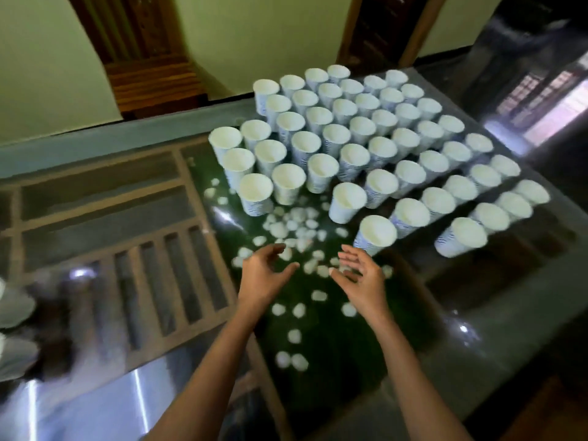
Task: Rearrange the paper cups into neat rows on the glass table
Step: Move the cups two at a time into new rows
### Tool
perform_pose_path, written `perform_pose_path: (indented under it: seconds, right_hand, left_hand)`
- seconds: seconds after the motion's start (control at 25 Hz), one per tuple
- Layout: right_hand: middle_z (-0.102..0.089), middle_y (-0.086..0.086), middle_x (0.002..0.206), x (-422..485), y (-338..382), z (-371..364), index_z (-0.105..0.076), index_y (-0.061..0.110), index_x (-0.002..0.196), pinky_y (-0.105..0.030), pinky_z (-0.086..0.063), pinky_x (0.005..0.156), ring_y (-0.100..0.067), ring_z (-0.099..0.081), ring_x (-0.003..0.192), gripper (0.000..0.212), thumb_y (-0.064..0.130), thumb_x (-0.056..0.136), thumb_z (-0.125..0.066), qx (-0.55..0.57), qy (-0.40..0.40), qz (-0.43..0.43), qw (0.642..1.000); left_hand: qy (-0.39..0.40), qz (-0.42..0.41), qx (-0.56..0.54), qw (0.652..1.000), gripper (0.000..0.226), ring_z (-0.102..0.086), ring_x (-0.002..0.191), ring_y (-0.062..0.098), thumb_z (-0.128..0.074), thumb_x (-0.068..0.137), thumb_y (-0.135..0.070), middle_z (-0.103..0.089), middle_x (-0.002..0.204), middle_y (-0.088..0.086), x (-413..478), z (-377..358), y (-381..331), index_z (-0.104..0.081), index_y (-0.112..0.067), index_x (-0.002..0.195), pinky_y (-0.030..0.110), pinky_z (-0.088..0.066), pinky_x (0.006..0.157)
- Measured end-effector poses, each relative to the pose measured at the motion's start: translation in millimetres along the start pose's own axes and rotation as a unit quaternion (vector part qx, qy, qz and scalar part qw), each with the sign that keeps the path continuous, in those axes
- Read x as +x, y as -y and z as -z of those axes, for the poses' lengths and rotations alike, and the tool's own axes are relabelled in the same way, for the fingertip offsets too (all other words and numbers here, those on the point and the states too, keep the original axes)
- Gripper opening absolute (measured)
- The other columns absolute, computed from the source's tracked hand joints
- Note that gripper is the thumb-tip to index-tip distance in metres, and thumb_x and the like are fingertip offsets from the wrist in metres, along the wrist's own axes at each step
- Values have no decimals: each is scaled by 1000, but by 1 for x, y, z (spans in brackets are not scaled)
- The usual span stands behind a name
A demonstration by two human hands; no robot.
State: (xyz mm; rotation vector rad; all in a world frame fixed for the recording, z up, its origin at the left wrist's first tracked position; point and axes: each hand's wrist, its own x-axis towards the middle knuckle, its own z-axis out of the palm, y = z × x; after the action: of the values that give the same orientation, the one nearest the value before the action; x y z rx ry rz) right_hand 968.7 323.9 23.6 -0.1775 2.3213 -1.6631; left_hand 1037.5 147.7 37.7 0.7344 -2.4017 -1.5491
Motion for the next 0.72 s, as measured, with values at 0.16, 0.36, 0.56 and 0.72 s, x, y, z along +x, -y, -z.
perform_pose_path:
  seconds: [0.16, 0.36, 0.56, 0.72]
  right_hand:
    - [-66, -3, 99, 11, -28, 57, -59, 19, 100, -28, -53, 77, -19, -64, 96, 37, 8, 70, -78, 10, -105, -5, 994]
    - [-58, -5, 118, 36, -47, 77, -53, 15, 120, -29, -50, 88, -14, -57, 107, 68, 18, 60, -85, 13, -154, 0, 988]
    - [-52, 1, 132, 65, -53, 63, -45, 12, 130, -26, -46, 96, -6, -48, 121, 90, 33, 53, -87, 21, -116, 42, 992]
    - [-57, 4, 126, 75, -60, 59, -51, 17, 123, -39, -51, 92, -8, -52, 118, 82, 51, 55, -81, 8, -122, 77, 989]
  left_hand:
    - [18, -4, 14, 1000, 54, -59, 102, 16, -78, 70, -25, -64, 113, 8, 19, -83, -29, -59, -7, 118, 22, -45, 85]
    - [-32, 42, 8, 999, 69, -53, 115, 21, -77, 72, -27, -56, 128, 9, 50, -130, -39, -46, -9, 131, 30, -44, 93]
    - [-105, 22, -16, 994, 83, -48, 122, 27, -82, 66, -26, -50, 133, 12, 92, -144, -42, -39, -9, 135, 39, -41, 102]
    - [-82, -13, -26, 996, 87, -46, 124, 22, -84, 62, -28, -50, 135, 8, 115, -150, -45, -40, -10, 135, 36, -40, 103]
